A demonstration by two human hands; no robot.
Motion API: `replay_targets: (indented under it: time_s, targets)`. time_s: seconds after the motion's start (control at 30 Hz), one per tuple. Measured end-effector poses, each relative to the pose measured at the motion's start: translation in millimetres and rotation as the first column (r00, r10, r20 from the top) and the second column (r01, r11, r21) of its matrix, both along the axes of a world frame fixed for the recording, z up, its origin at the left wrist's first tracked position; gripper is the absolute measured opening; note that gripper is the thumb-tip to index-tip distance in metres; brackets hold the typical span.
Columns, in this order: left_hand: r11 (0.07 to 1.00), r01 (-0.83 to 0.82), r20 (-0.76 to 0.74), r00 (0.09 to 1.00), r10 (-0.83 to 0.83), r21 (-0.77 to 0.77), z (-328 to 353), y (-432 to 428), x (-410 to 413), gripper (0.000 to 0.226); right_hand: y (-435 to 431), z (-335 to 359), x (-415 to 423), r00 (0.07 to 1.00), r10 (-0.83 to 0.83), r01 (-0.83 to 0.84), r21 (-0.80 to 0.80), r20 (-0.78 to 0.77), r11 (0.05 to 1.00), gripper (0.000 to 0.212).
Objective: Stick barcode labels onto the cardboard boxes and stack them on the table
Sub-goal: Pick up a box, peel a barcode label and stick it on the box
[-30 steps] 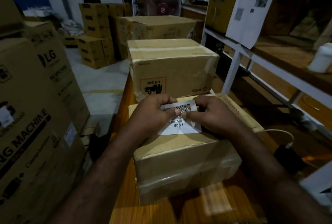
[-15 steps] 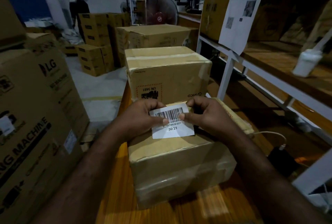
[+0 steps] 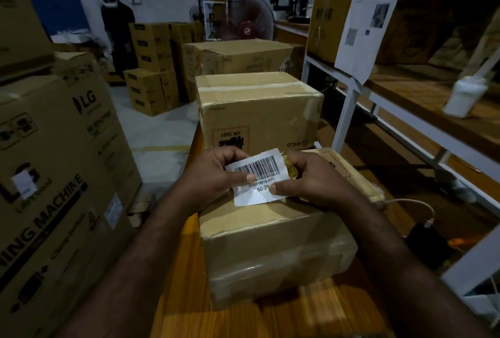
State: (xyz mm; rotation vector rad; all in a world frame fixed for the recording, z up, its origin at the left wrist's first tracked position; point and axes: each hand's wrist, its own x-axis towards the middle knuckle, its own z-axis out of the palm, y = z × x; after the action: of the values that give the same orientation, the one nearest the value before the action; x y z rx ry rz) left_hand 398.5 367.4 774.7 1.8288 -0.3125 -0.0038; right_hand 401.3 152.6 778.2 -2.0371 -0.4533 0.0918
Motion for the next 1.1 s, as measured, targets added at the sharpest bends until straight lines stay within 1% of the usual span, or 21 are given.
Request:
replay_targets:
  time_s: [0.1,0.3,0.37,0.47,0.53,0.63,0.7,0.83,1.03,1.1]
  targets:
    - [1.000,0.005,-0.013,1.000,-0.005,-0.021,-1.2,1.5,0.8,0.019,-0.5,1.8,-0.7,1.000,-0.003,0.003,0.002,0.009,1.000,0.027]
    - [0.994,0.033,-0.038,0.999,-0.037,-0.104,-3.9,4.3,5.4,0.030,-2.0,3.5,-4.3,0.999,0.037,-0.033,0.126,-0.032,0.991,0.029]
    - [0.996,0.051,-0.041,0.998,-0.054,-0.071,-2.1,6.3,7.2,0.031,-2.5,3.5,-4.2,0.999,0.035,-0.031,0.132,-0.028,0.991,0.028]
    - [0.996,0.087,-0.050,0.995,-0.085,0.033,0.9,10.8,10.9,0.025,-3.2,2.6,-3.2,0.999,0.027,-0.022,0.132,-0.032,0.991,0.021]
    - [0.995,0.098,-0.065,0.993,-0.096,0.021,1.8,14.7,13.6,0.020,-4.2,2.0,-2.7,0.999,0.019,-0.015,0.127,-0.031,0.992,0.018]
    - [0.994,0.110,-0.074,0.991,-0.109,0.015,2.9,19.0,15.9,0.020,-5.0,1.0,-1.9,1.000,0.014,-0.012,0.114,-0.014,0.993,0.017]
    - [0.994,0.111,-0.080,0.991,-0.109,0.022,2.3,20.3,16.3,0.017,-5.1,0.6,-2.0,1.000,0.026,-0.024,0.130,-0.012,0.991,0.011]
    - [0.994,0.104,-0.096,0.990,-0.106,-0.026,-0.3,22.4,16.4,0.012,-4.4,2.3,-3.2,0.997,0.069,-0.064,0.165,-0.020,0.984,0.019]
    - [0.984,0.109,-0.138,0.982,-0.128,-0.139,0.3,20.9,12.9,0.021,-4.0,2.4,-1.2,0.994,0.102,-0.093,0.180,-0.043,0.979,0.032]
    - [0.983,0.102,-0.148,0.981,-0.124,-0.154,-1.8,21.5,13.7,0.018,-4.0,0.8,-0.7,0.993,0.107,-0.096,0.196,-0.049,0.976,0.033]
